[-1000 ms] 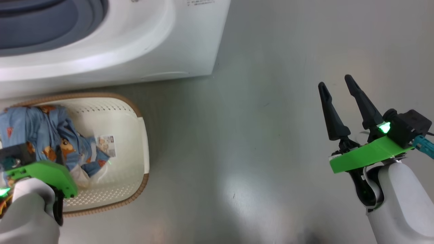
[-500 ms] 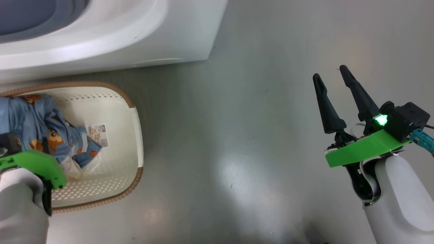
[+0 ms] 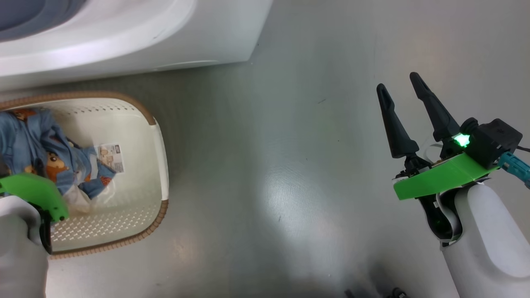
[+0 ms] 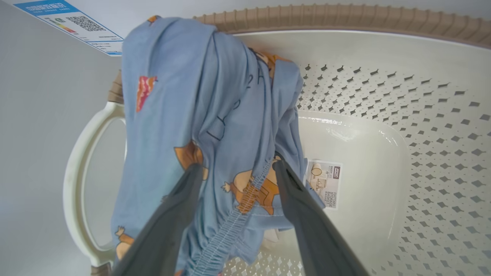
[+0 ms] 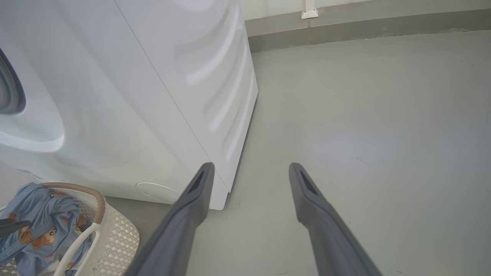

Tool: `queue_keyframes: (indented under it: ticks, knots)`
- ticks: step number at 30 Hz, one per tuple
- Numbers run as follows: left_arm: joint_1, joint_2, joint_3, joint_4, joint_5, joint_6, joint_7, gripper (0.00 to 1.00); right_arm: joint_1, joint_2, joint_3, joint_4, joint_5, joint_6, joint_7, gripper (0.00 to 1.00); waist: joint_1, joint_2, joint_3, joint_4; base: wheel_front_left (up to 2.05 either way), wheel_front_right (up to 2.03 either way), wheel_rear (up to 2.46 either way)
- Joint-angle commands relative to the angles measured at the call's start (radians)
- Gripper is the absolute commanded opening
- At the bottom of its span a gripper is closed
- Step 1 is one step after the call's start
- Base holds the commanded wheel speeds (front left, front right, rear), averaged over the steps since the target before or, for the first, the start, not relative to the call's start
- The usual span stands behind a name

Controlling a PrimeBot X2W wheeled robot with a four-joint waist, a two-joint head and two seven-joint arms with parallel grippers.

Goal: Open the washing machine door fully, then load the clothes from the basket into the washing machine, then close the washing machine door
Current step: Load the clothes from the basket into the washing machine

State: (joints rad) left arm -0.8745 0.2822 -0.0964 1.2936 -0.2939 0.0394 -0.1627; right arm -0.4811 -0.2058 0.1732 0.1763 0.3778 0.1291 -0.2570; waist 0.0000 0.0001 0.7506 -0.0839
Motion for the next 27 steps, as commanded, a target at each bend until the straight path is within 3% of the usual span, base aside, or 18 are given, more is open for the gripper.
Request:
queue_keyframes:
  ticks: [1,27]
  knots:
    - [0.008,0.061,0.016,-0.003,-0.010,0.008,0.005,1.00,0.012,-0.002,0.017,-0.026,-0.011,0.002,-0.005,1.00,0.0000,-0.0001,0.011,-0.002,0.00,0.00,0.00]
    - [-0.049,0.076,0.003,-0.003,-0.044,0.036,0.024,1.00,-0.013,-0.011,0.029,-0.048,-0.018,0.002,-0.005,1.00,0.0000,-0.0001,0.080,-0.006,0.00,0.00,0.00]
